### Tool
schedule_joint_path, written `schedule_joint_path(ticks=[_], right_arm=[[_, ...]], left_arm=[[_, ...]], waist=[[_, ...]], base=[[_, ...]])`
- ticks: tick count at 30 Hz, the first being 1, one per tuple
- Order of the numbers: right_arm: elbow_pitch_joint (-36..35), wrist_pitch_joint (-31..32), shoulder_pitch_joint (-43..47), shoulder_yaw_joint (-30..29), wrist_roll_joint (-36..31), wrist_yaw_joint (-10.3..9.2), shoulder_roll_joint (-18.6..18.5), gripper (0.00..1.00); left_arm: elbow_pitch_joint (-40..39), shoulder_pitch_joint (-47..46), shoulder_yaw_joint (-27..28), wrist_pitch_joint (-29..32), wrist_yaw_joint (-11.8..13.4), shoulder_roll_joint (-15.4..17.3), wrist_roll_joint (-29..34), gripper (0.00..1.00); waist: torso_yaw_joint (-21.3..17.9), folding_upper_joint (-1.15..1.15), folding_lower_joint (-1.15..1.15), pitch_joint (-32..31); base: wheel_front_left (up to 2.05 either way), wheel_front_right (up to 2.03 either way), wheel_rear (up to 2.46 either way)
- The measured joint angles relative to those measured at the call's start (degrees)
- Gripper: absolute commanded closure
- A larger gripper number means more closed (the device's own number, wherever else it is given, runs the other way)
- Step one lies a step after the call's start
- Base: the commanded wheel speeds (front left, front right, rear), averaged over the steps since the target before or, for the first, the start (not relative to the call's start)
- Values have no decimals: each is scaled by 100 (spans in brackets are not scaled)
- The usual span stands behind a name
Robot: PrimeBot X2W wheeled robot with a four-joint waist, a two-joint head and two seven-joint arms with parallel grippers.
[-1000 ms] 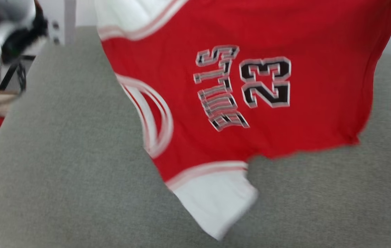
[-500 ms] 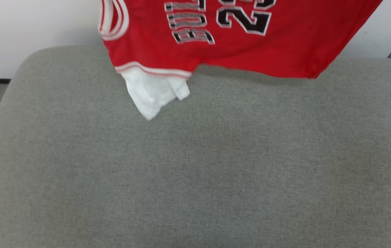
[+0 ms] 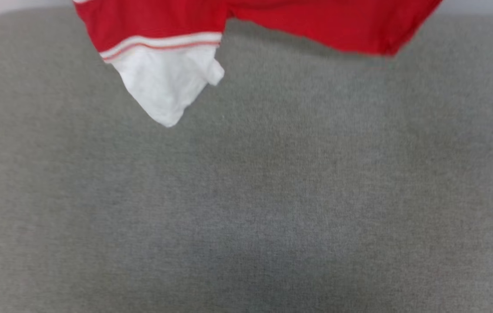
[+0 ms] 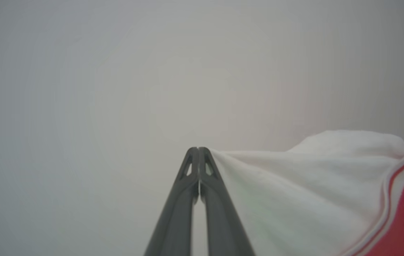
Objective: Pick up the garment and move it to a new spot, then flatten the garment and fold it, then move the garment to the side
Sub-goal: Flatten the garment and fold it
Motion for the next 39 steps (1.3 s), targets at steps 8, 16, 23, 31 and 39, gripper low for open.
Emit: schedule_joint_path(ticks=[8,16,23,31,39], right_arm=[[1012,-1997,-909,-681,-1274,0,427,100],[1181,-2574,-1373,-1648,-3094,0,532,100],[1226,-2572,-595,-2269,-3914,0,805,100],[1628,-2572,-8,-2217,-4105,0,918,100],[2106,-2327,679,-1563,-3352,0,1056,100]], left_arm=[[478,-1043,-80,-950,216,-336,391,100],[-494,-1761,591,-1330,232,-396,601,100],[-1160,-340,1091,-1324,7,-91,1006,100],[-950,864,816,-1314,-256,-123,1109,100],[-1691,2023,-450,-51,-287,185,-36,100]], waist=[[-142,0,0,907],[-162,0,0,1858],[-22,0,0,2489],[222,0,0,2457],[292,0,0,1864]], base=[[0,0,0],[0,0,0],[0,0,0],[0,0,0],[0,0,0]])
